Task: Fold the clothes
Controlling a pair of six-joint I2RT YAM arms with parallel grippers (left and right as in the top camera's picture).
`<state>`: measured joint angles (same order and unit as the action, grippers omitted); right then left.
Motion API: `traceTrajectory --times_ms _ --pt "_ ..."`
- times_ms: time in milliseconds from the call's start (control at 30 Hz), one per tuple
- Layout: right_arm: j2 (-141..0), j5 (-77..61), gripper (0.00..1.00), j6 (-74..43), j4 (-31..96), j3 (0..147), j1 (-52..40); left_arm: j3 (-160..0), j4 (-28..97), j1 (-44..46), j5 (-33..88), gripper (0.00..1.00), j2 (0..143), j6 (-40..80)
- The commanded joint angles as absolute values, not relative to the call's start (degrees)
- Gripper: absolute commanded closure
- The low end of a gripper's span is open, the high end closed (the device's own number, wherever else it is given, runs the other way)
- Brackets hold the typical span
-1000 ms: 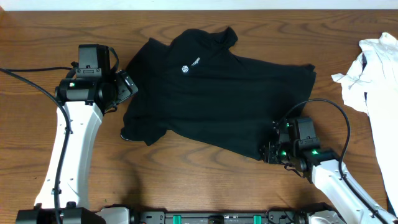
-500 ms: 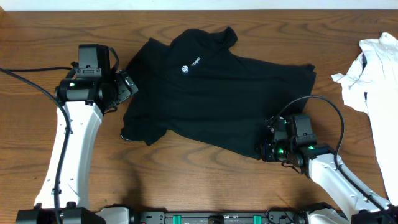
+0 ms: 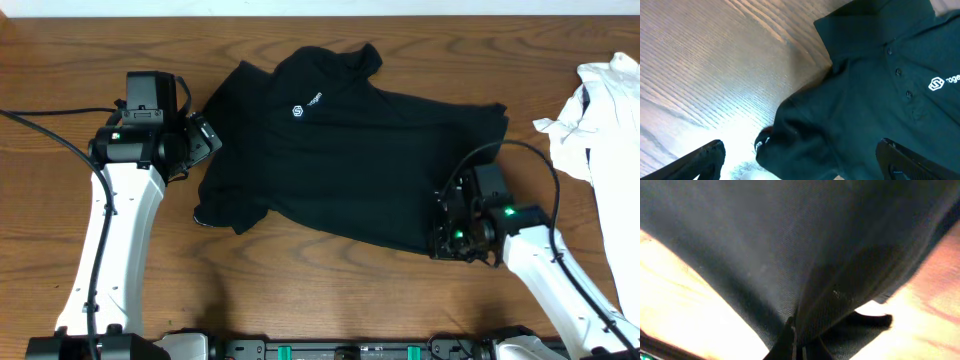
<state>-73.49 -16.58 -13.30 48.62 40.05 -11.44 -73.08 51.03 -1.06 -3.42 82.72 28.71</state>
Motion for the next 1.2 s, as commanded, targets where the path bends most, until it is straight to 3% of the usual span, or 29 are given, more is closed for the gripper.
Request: traceTrajectory --times_ms 0,667,933,1167 --pt "-73.34 -13.72 0.99 -13.3 51.44 42.26 -11.97 -72.99 51.2 -1.19 -4.12 0.02 82.35 29.26" --pt "-73.41 -5.37 0.94 -26.57 60.07 40.42 -11.97 -72.99 51.18 -1.21 -4.12 0.02 82.35 29.26" --pt "-73.41 -1.28 0.67 -28.93 59.99 40.38 -11.97 -72.99 51.18 -1.21 -4.12 0.02 82.35 29.26" --pt "-73.41 -0.21 0.62 -28.71 54.11 41.08 -11.86 -72.99 51.2 -1.21 -4.12 0.02 82.35 29.26"
